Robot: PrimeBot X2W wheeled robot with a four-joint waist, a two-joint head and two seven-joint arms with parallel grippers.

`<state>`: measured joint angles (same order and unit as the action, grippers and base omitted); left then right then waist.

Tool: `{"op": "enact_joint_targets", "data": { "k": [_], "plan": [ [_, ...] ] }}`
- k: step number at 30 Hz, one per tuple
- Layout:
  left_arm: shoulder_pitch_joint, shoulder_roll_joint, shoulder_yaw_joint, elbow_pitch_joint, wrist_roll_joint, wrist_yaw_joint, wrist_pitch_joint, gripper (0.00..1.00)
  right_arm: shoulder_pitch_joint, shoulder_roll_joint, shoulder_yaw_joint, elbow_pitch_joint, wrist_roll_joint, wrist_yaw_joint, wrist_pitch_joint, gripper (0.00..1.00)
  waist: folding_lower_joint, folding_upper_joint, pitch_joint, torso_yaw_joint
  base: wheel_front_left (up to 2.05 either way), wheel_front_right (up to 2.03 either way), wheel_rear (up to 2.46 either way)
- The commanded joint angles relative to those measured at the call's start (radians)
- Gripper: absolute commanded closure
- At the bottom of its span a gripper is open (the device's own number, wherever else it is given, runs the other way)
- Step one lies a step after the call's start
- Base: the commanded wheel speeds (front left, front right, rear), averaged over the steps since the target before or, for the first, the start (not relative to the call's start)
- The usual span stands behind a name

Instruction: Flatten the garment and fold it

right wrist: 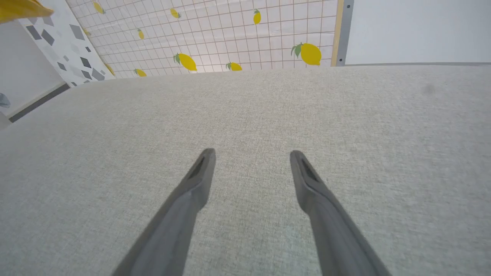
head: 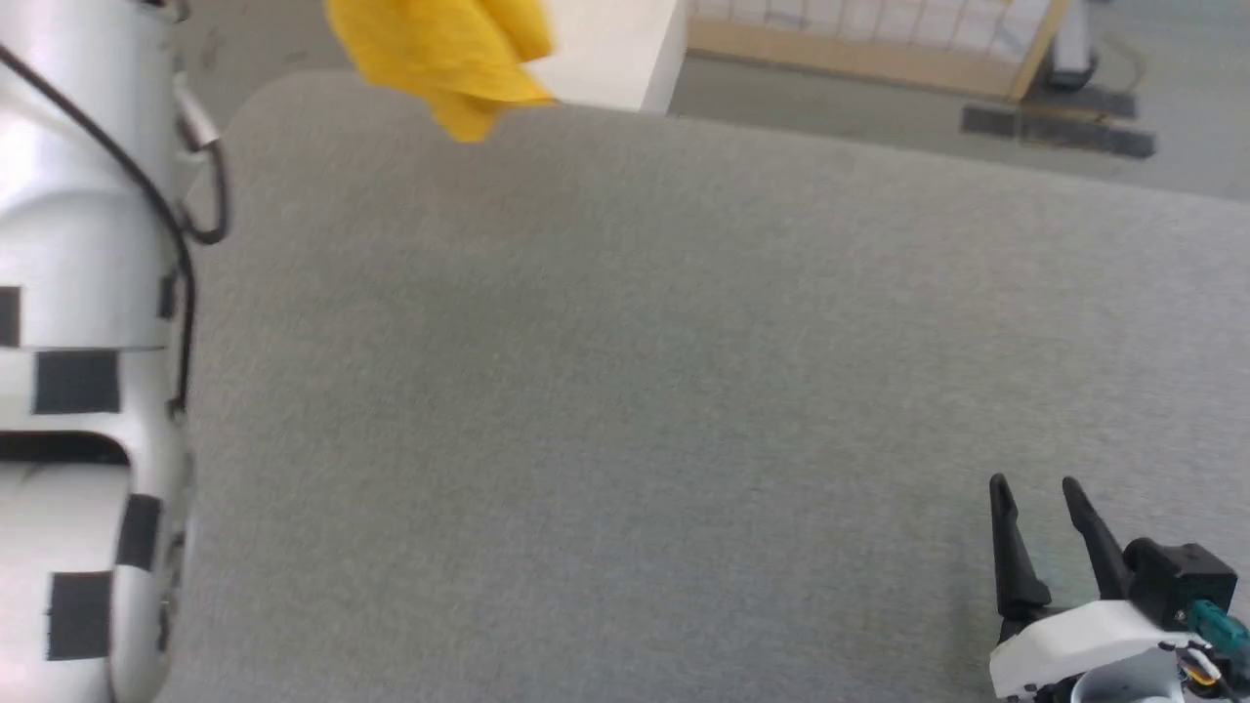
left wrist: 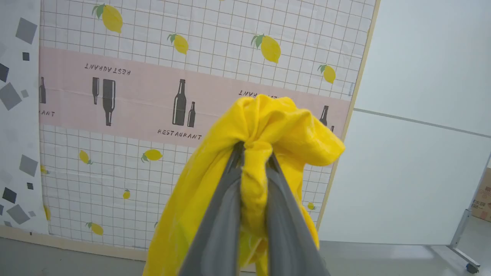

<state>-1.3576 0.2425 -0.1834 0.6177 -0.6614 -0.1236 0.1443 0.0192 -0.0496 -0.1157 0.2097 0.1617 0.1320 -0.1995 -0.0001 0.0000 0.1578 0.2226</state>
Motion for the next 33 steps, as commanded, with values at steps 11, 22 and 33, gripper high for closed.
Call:
{"op": "enact_joint_targets", "data": {
  "k": [11,22,33],
  "plan": [
    [0.146,-0.138,-0.164,-0.088,-0.218,-0.007,0.071,1.0,-0.021,-0.001,-0.033,0.042,-0.006,-0.001,-0.035,0.0,0.0001,0.0,-0.062,-0.125,0.0,0.0,0.0],
    [0.604,-0.188,-0.48,-0.035,-0.296,-0.007,0.11,1.0,-0.017,-0.001,-0.049,0.06,-0.001,-0.001,-0.038,0.0,0.0001,0.0,-0.07,-0.179,0.0,0.0,0.0],
    [0.765,-0.192,-0.696,0.095,-0.356,0.081,0.282,0.0,-0.011,-0.001,-0.019,0.086,0.024,-0.001,-0.048,0.0,0.0001,0.0,-0.111,-0.198,0.0,0.0,0.0]
  ]
}}
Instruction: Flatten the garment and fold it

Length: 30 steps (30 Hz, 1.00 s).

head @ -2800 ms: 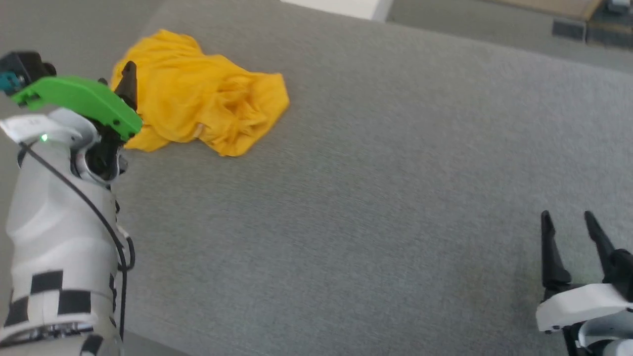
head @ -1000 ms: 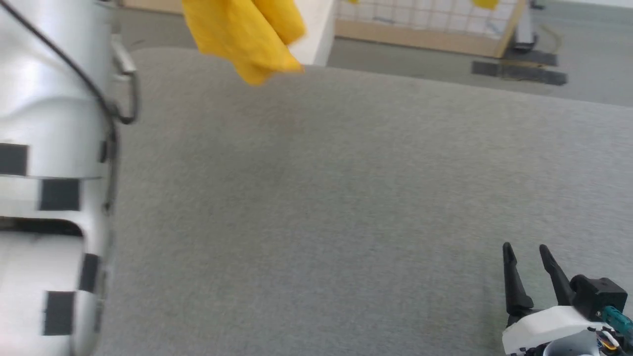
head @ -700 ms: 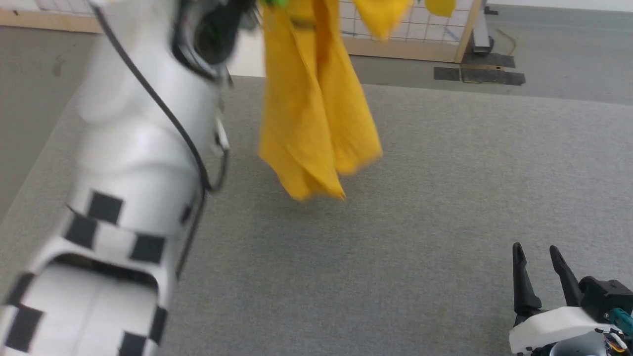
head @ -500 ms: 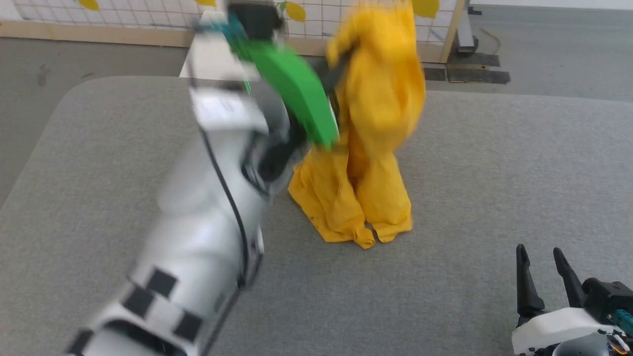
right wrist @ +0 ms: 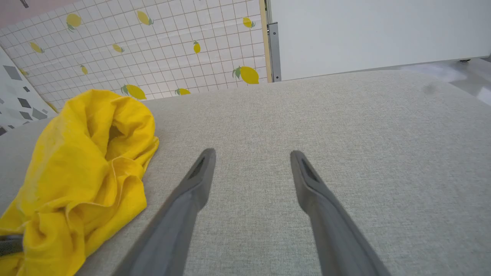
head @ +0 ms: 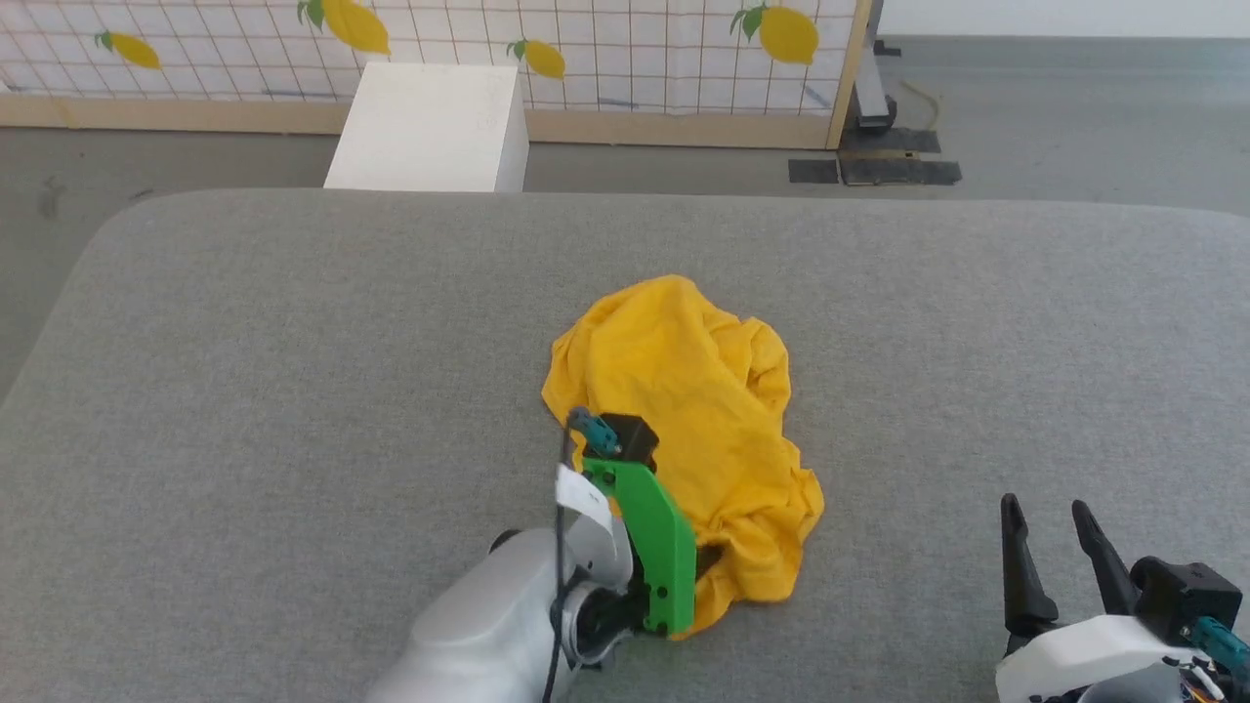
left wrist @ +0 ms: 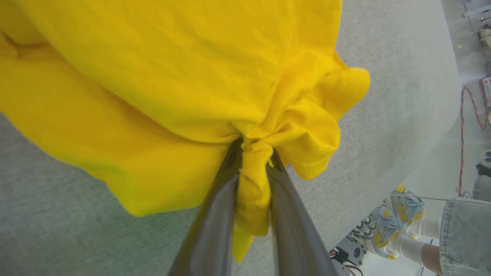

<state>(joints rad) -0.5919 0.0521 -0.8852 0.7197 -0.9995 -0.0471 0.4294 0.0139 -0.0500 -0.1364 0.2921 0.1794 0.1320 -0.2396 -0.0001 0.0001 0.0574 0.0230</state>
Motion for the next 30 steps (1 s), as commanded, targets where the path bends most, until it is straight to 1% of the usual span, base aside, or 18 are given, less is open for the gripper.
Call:
{"op": "enact_joint_targets", "data": {
  "k": [1,6,8,10,14,16,18,19,22,25,26,28,30],
  "plan": [
    [-0.002,-0.002,0.026,-0.021,-0.045,0.008,-0.015,0.0,-0.003,0.0,0.002,0.007,0.007,-0.001,-0.008,0.0,0.0001,-0.0001,-0.017,0.004,0.0,0.0,0.0],
    [-0.037,0.006,0.161,-0.096,-0.165,0.014,-0.071,0.0,0.011,0.0,-0.003,0.019,0.014,-0.001,-0.013,0.0,0.0001,-0.0001,-0.055,0.023,0.0,0.0,0.0],
    [-0.054,0.036,0.212,-0.123,-0.178,0.02,-0.112,0.0,0.017,0.0,-0.005,0.021,0.015,-0.001,-0.014,0.0,0.0001,-0.0001,-0.069,0.033,0.0,0.0,0.0],
    [-0.061,0.07,0.272,-0.149,-0.188,0.029,-0.177,0.0,0.02,0.0,-0.007,0.022,0.017,-0.001,-0.015,0.0,0.0001,-0.0001,-0.078,0.04,0.0,0.0,0.0],
    [-0.048,0.159,0.38,-0.206,-0.155,0.032,-0.374,0.0,0.02,0.0,-0.008,0.018,0.022,-0.001,-0.016,0.0,0.0001,-0.0001,-0.089,0.046,0.0,0.0,0.0],
    [-0.024,0.209,0.406,-0.229,-0.112,0.042,-0.462,0.0,0.02,0.0,-0.007,0.016,0.02,-0.001,-0.017,0.0,0.0001,-0.0001,-0.094,0.047,0.0,0.0,0.0],
    [0.012,0.255,0.429,-0.257,-0.065,0.062,-0.554,0.0,0.019,0.0,-0.007,0.014,0.019,-0.001,-0.017,0.0,0.0001,-0.0001,-0.096,0.047,0.0,0.0,0.0],
    [0.034,0.292,0.423,-0.269,-0.011,0.087,-0.599,0.0,0.02,0.0,-0.007,0.012,0.019,-0.001,-0.017,0.0,0.0001,-0.0001,-0.097,0.047,0.0,0.0,0.0],
    [0.108,0.35,0.433,-0.312,0.079,0.142,-0.668,0.0,0.023,0.0,-0.008,0.004,0.019,-0.001,-0.016,0.0,0.0001,-0.0001,-0.095,0.046,0.0,0.0,0.0],
    [0.194,0.379,0.452,-0.382,0.175,0.18,-0.688,0.0,0.022,0.0,-0.007,-0.001,0.02,-0.001,-0.007,0.0,0.0001,-0.0001,-0.084,0.048,0.0,0.0,0.0],
    [0.217,0.381,0.462,-0.41,0.207,0.187,-0.69,0.0,0.021,0.0,-0.007,-0.004,0.02,-0.001,-0.005,0.0,0.0001,-0.0001,-0.078,0.048,0.0,0.0,0.0],
    [0.273,0.371,0.503,-0.482,0.289,0.204,-0.69,0.0,0.017,0.0,-0.006,-0.01,0.018,-0.001,-0.001,0.0,0.0001,-0.0001,-0.067,0.049,0.0,0.0,0.0],
    [0.339,0.339,0.539,-0.542,0.352,0.205,-0.691,0.0,0.012,0.0,-0.004,-0.015,0.016,-0.001,0.012,0.0,0.0001,-0.0001,-0.052,0.05,0.0,0.0,0.0]
  ]
}}
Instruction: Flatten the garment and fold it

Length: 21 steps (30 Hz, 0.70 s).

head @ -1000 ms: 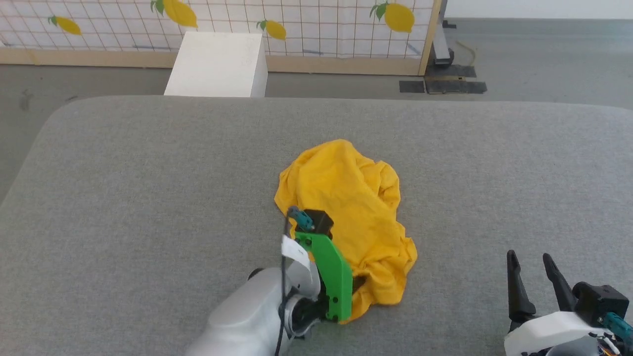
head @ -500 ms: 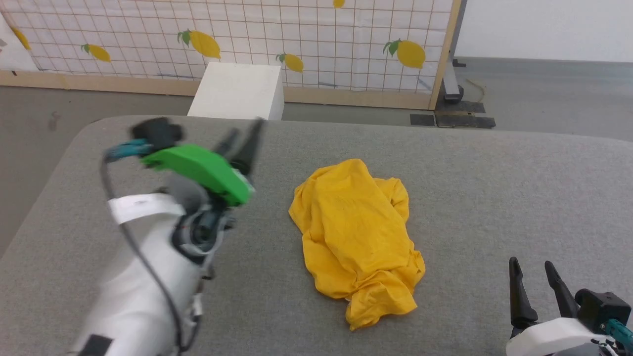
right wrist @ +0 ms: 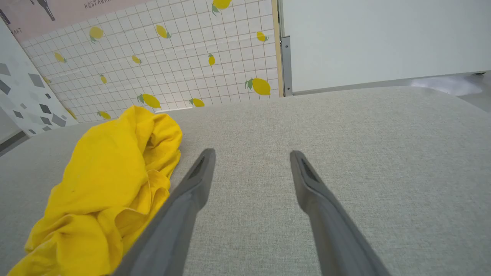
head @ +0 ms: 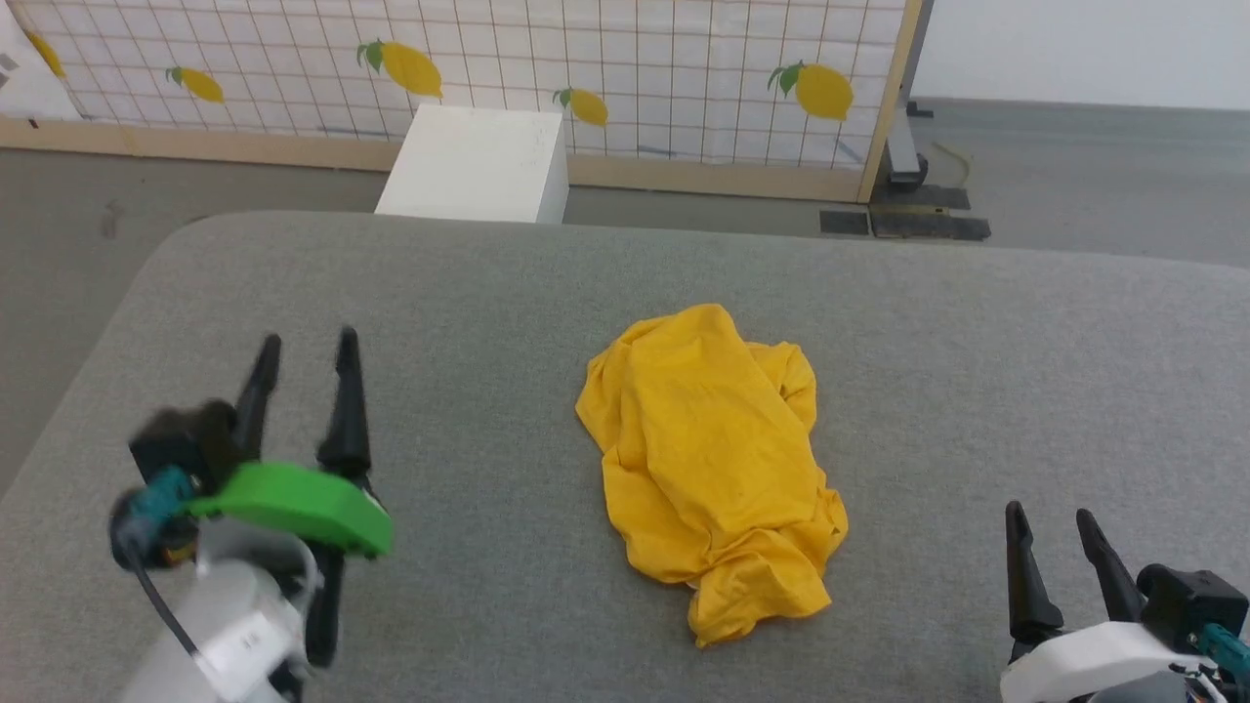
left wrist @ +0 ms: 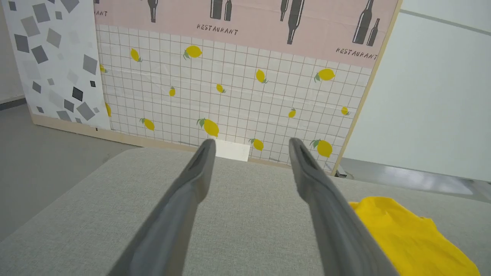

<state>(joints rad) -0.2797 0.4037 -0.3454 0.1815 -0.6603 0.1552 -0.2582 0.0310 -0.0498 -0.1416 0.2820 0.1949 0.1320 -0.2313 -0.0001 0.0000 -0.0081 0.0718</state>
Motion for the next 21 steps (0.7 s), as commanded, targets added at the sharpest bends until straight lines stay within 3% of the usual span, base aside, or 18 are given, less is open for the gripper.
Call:
{"op": "enact_joint_targets", "data": {
  "k": [1,8,9,14,21],
  "plan": [
    [0.062,-0.034,0.011,-0.024,0.039,-0.005,-0.003,0.0,-0.009,0.0,0.003,-0.007,-0.001,-0.001,0.01,0.0,0.0001,0.0,0.02,0.002,0.0,0.0,0.0],
    [0.184,-0.162,0.113,-0.07,0.133,-0.056,-0.003,0.0,-0.101,0.0,0.079,-0.016,-0.006,-0.001,0.17,0.0,0.0001,0.0,0.057,0.009,0.0,0.0,0.0],
    [0.201,-0.219,0.164,-0.062,0.185,-0.098,-0.003,0.0,-0.261,0.0,0.202,0.005,-0.042,-0.001,0.398,0.0,0.0001,0.0,0.085,0.027,0.0,0.0,0.0],
    [0.2,-0.263,0.201,-0.045,0.222,-0.136,-0.003,0.0,-0.405,-0.014,0.32,0.087,-0.062,-0.001,0.678,0.0,0.0001,0.0,0.112,0.063,0.0,0.0,0.0],
    [0.188,-0.307,0.238,-0.032,0.262,-0.179,-0.004,0.0,-0.52,-0.04,0.371,0.172,-0.11,-0.001,0.835,0.0,0.0001,0.0,0.143,0.118,0.0,0.0,0.0]
  ]
}}
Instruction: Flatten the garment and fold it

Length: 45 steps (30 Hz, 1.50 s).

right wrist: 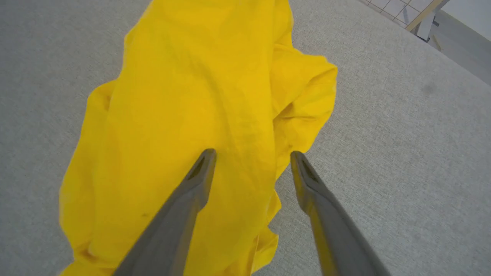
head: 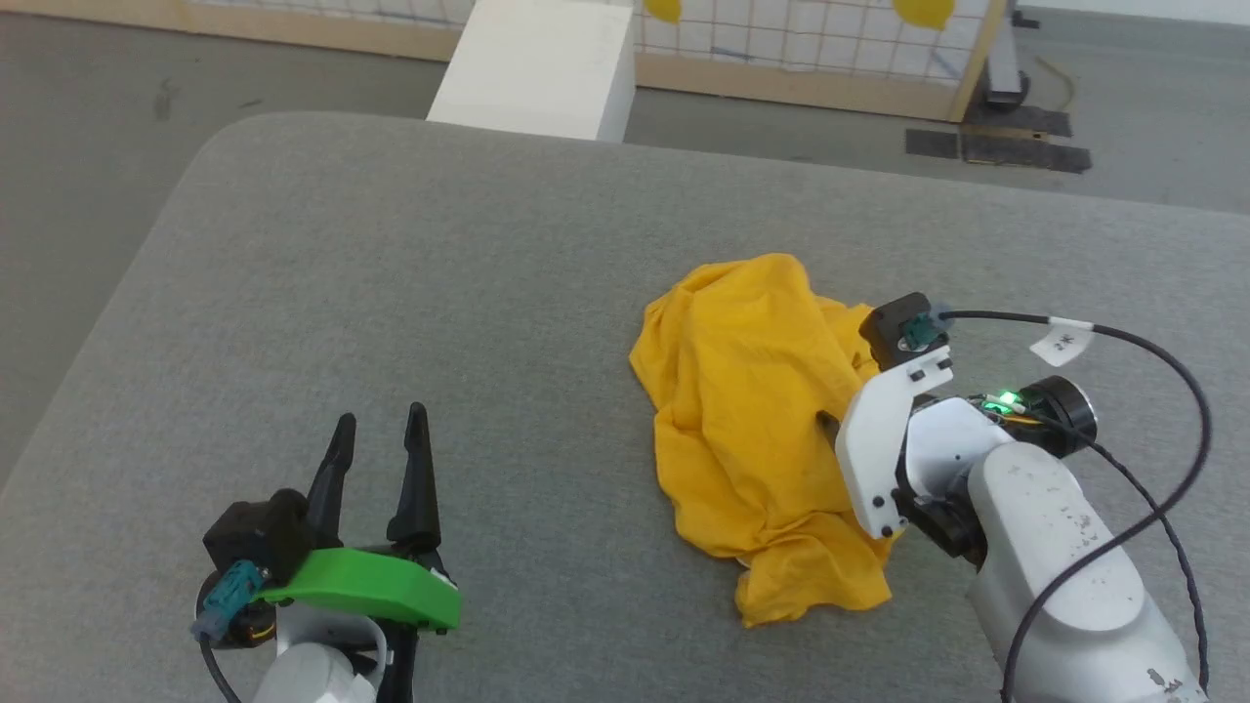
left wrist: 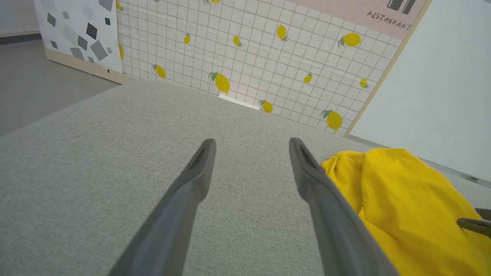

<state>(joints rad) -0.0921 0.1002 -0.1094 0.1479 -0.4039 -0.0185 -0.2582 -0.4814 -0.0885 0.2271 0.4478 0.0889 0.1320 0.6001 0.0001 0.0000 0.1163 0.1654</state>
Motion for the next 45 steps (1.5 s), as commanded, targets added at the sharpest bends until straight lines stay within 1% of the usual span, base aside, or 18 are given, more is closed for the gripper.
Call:
{"op": "enact_joint_targets", "data": {
  "k": [1,4,5,6,7,10,13,15,19,21,23,24,25,31,36,40,43,45],
  "plan": [
    [-0.001,-0.009,0.006,0.005,0.01,-0.012,-0.004,0.0,-0.015,-0.004,0.015,0.019,-0.008,-0.001,0.012,0.0,-0.0001,0.0,0.022,0.031,0.0,0.0,0.0],
    [-0.002,-0.02,0.021,0.011,0.021,-0.024,-0.004,0.0,-0.023,-0.005,0.041,0.047,0.011,-0.001,0.021,0.0,-0.0001,0.0,0.027,0.041,0.0,0.0,0.0],
    [-0.003,-0.024,0.026,0.013,0.025,-0.028,-0.004,0.0,-0.023,-0.006,0.049,0.053,0.022,-0.001,0.021,0.18,-0.0001,0.0,0.028,0.042,0.0,0.0,0.0],
    [-0.002,-0.026,0.029,0.015,0.027,-0.031,-0.004,0.0,-0.025,-0.007,0.054,0.052,0.033,-0.001,0.01,0.81,-0.0001,0.0,0.029,0.043,0.0,0.0,0.0],
    [-0.002,-0.029,0.034,0.018,0.03,-0.035,-0.004,0.0,-0.027,-0.011,0.063,0.045,0.042,-0.001,-0.009,1.0,-0.0001,0.0,0.028,0.042,0.0,0.0,0.0],
    [-0.001,-0.035,0.044,0.026,0.036,-0.044,-0.004,0.0,-0.016,-0.017,0.101,0.008,0.089,-0.001,-0.039,1.0,-0.0001,0.0,0.019,0.036,0.0,0.0,0.0],
    [0.0,-0.039,0.051,0.034,0.043,-0.052,-0.004,0.0,0.033,-0.033,0.195,-0.085,0.171,-0.001,-0.027,1.0,-0.0001,0.0,0.002,0.025,0.0,0.0,0.0],
    [0.003,-0.041,0.054,0.04,0.045,-0.057,-0.004,0.0,0.092,-0.055,0.28,-0.16,0.259,-0.001,0.032,1.0,-0.0001,0.0,-0.009,0.014,0.0,0.0,0.0],
    [0.004,-0.044,0.053,0.056,0.044,-0.065,-0.004,0.0,0.228,-0.137,0.426,-0.298,0.425,-0.001,0.204,1.0,-0.0001,0.0,-0.02,-0.003,0.0,0.0,0.0],
    [0.002,-0.046,0.053,0.063,0.043,-0.068,-0.004,0.0,0.281,-0.171,0.446,-0.34,0.475,-0.001,0.264,1.0,-0.0001,0.0,-0.021,-0.011,0.0,0.0,0.0],
    [0.0,-0.046,0.052,0.071,0.04,-0.071,-0.004,0.0,0.308,-0.183,0.423,-0.368,0.487,-0.001,0.268,1.0,-0.0001,0.0,-0.02,-0.019,0.0,0.0,0.0],
    [-0.001,-0.047,0.052,0.074,0.039,-0.072,-0.004,0.0,0.314,-0.176,0.402,-0.382,0.49,-0.001,0.248,0.63,-0.0001,0.0,-0.021,-0.022,0.0,0.0,0.0],
    [-0.002,-0.047,0.052,0.078,0.038,-0.073,-0.004,0.0,0.314,-0.169,0.379,-0.4,0.485,-0.001,0.219,0.0,-0.0001,0.0,-0.021,-0.026,0.0,0.0,0.0],
    [0.001,-0.048,0.062,0.094,0.039,-0.078,-0.004,0.0,0.3,-0.068,0.127,-0.476,0.476,-0.001,-0.025,0.0,-0.0001,0.0,-0.039,-0.046,0.0,0.0,0.0],
    [0.007,-0.048,0.072,0.1,0.043,-0.079,-0.004,0.0,0.316,-0.011,-0.12,-0.469,0.377,-0.001,-0.166,0.0,-0.0001,0.0,-0.052,-0.063,0.0,0.0,0.0],
    [0.01,-0.048,0.081,0.099,0.043,-0.079,-0.004,0.0,0.346,0.016,-0.26,-0.44,0.292,-0.001,-0.2,0.0,-0.0001,0.0,-0.054,-0.075,0.0,0.0,0.0],
    [0.008,-0.048,0.083,0.096,0.043,-0.08,-0.004,0.0,0.356,0.025,-0.281,-0.422,0.257,-0.001,-0.183,0.0,-0.0001,0.0,-0.045,-0.077,0.0,0.0,0.0],
    [0.003,-0.049,0.084,0.094,0.043,-0.079,-0.004,0.0,0.346,0.029,-0.266,-0.406,0.239,-0.001,-0.157,0.0,-0.0001,0.0,-0.034,-0.077,0.0,0.0,0.0]
  ]
}}
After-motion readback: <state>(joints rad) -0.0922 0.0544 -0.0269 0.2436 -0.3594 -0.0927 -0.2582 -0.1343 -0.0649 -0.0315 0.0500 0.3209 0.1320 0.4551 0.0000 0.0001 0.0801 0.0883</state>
